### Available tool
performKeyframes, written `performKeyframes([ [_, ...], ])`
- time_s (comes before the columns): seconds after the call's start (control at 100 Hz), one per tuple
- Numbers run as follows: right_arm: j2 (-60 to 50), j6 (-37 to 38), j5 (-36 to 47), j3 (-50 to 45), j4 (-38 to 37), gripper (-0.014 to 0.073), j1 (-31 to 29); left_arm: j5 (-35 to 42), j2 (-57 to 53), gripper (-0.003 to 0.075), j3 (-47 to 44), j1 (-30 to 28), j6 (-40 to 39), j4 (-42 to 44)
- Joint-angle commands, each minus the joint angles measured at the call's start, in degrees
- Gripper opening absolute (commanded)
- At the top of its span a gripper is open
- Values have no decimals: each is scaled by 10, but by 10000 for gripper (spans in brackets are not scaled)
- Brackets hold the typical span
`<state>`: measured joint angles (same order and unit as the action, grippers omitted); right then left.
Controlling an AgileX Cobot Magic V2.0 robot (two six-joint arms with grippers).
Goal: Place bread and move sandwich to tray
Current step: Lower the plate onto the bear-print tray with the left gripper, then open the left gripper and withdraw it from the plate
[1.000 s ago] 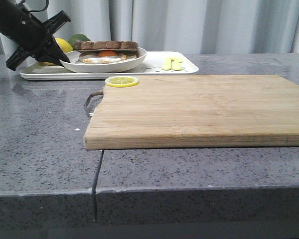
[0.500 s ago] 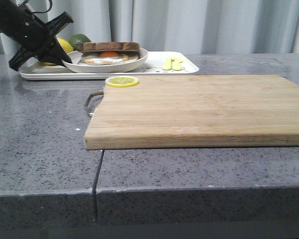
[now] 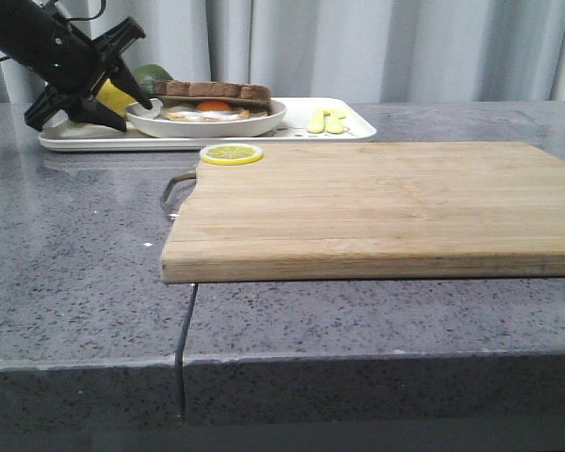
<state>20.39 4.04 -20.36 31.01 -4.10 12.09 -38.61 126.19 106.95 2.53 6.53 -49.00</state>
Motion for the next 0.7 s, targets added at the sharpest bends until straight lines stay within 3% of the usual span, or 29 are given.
performKeyframes([
  [0.0,4,-2,47,14,-8,446,-4,5,-42,425,19,4,-5,-24],
  [0.46,4,-2,46,14,-8,446,-4,-37,-90,421,19,-29,-5,-20],
  [0.69,4,-2,47,14,-8,446,-4,-96,-150,421,19,-68,14,39],
])
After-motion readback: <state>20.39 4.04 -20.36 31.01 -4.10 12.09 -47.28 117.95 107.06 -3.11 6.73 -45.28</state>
